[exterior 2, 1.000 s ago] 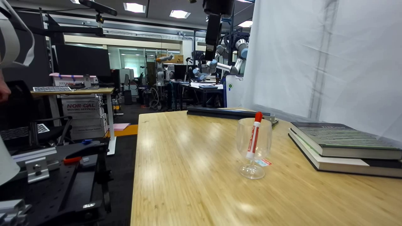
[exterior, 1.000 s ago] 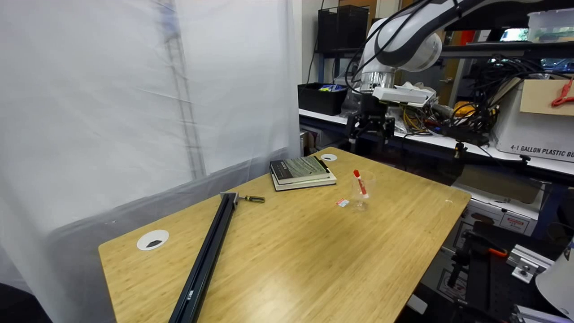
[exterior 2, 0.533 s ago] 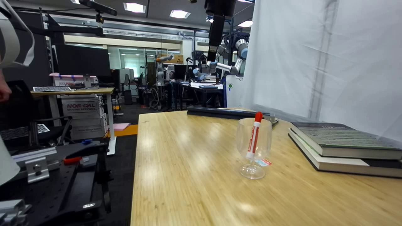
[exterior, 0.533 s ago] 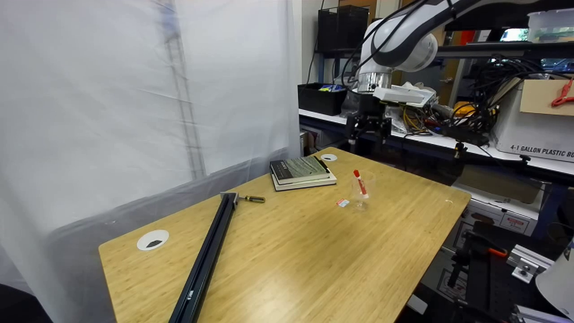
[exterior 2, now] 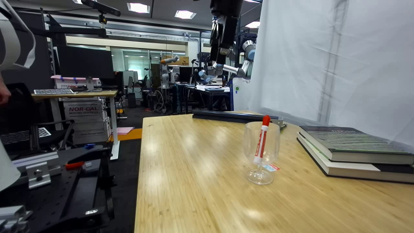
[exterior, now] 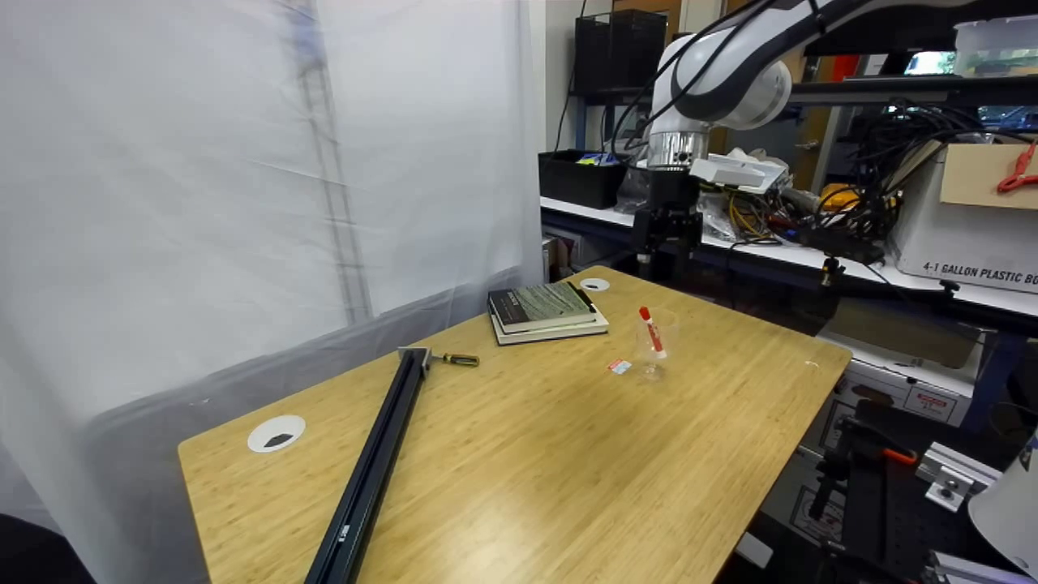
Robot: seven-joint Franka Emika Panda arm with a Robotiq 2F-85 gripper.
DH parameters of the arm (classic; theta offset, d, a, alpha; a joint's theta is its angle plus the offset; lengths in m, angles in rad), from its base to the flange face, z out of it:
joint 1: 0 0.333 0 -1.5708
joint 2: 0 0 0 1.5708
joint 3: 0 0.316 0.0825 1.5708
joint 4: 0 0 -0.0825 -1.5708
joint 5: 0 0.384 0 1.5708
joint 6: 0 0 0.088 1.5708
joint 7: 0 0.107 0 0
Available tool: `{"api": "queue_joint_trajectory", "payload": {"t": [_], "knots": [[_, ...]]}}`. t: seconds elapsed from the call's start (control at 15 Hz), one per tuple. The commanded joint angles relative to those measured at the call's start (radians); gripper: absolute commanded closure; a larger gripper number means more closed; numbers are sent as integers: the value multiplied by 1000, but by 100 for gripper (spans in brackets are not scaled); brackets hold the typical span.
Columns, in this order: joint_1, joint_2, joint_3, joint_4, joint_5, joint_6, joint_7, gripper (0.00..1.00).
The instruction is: Put the marker in the glass
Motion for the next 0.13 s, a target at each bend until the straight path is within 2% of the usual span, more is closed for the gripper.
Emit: {"api": "queue_joint_trajectory", "payload": {"t": [0.0, 0.07], "knots": [[-11, 0, 11, 1, 0, -3, 0, 0], [-11, 1, 11, 0, 0, -3, 1, 0]]}}
